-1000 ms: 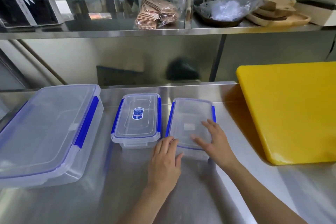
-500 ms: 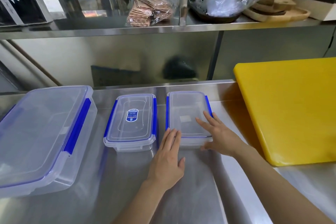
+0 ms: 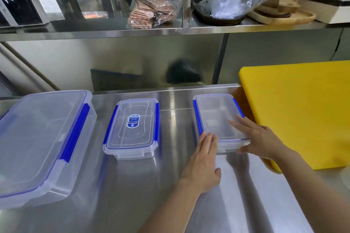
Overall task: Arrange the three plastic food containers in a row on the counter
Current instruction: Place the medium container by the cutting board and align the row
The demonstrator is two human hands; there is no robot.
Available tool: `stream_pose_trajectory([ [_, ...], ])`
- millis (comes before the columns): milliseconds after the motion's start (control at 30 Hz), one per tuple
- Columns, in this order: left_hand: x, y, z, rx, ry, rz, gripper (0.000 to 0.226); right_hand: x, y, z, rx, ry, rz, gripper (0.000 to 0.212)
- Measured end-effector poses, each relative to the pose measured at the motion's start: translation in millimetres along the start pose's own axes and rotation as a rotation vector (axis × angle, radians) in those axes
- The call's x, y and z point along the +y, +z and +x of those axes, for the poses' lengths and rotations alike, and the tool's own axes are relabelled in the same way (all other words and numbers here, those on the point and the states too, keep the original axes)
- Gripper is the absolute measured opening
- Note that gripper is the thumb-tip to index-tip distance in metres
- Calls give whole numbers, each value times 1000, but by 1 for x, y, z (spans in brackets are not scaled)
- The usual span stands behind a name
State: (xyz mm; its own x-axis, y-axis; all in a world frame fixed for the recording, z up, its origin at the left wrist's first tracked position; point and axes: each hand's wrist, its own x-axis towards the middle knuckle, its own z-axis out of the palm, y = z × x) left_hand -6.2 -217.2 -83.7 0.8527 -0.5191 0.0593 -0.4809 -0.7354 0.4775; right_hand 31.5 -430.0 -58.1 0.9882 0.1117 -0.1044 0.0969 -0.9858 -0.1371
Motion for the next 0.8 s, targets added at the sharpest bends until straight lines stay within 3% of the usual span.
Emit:
stream_pose_trajectory([
  [233, 0, -3, 8, -21, 61, 75, 78, 6, -6, -5, -57, 59, -88, 100],
  [300, -7, -16, 1, 115, 83, 77, 70, -3, -8, -6, -72, 89, -136, 105],
  [367, -24, -37, -8, 359, 16, 57, 60, -26, -12, -6, 34, 68, -64, 101],
  [467, -74, -69, -29, 699, -273, 72, 47, -85, -16, 0, 163, -53, 254, 84],
  [567, -130, -99, -51, 651, -647, -3, 55, -148, 0, 12, 89, -150, 485, 78],
  [633, -175, -110, -71, 549, -800, -146, 63, -200, 24, 31, -50, -170, 565, 82],
  [733, -175, -97, -75, 432, -748, -439, 65, -217, 47, 36, -158, -148, 605, 89],
  [800, -166, -95, -74, 421, -740, -460, 65, -224, 56, 41, -158, -157, 604, 89],
])
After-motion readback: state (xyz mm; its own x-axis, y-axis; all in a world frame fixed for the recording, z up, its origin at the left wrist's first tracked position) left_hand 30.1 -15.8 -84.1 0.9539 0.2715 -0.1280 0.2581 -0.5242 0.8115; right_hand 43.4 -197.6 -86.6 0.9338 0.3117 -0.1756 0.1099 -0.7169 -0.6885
